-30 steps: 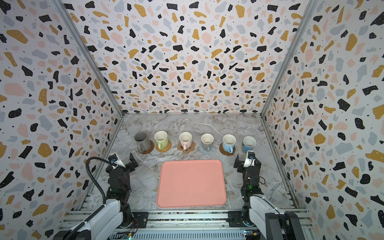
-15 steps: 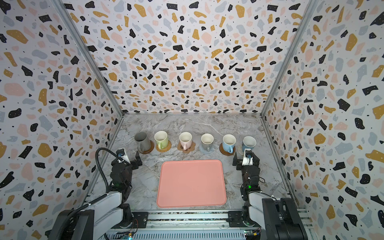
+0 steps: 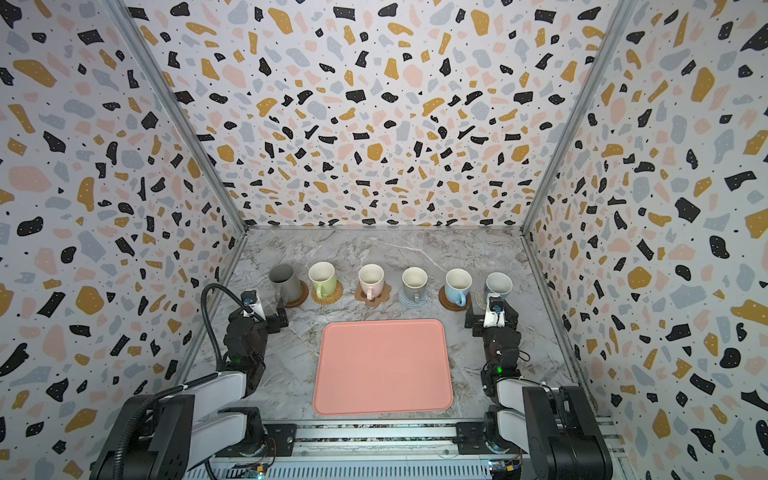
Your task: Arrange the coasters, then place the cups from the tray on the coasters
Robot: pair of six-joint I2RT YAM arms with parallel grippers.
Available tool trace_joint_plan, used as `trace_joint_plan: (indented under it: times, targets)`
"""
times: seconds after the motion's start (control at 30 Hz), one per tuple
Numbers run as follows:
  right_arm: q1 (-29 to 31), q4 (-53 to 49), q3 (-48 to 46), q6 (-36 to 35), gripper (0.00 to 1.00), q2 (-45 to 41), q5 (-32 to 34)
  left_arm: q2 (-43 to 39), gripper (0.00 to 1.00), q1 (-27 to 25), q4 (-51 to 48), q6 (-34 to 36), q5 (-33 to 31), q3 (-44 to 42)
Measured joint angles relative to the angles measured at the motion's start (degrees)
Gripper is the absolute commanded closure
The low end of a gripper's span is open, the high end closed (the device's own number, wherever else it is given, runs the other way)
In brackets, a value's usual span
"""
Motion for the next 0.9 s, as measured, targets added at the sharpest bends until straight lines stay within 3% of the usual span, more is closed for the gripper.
trace_joint_plan:
  times: [0.23,0.5,0.9]
  targets:
    - [-0.02,2.62,0.98,1.49,0.01,4.22,-2.36,0.17,0.01,0.00,0.15,0.48,0.48,0.42]
    - [0.61,15.76,0.94,2.54,0.01,18.10,-2.27,0.48,0.01,0.00,2.38,-0.63,1.51,0.37]
    - [0.87,17.64,2.82,2.51,0.01,18.60,-2.16,4.46,0.01,0.00,5.92,-2.45,2.99,0.94]
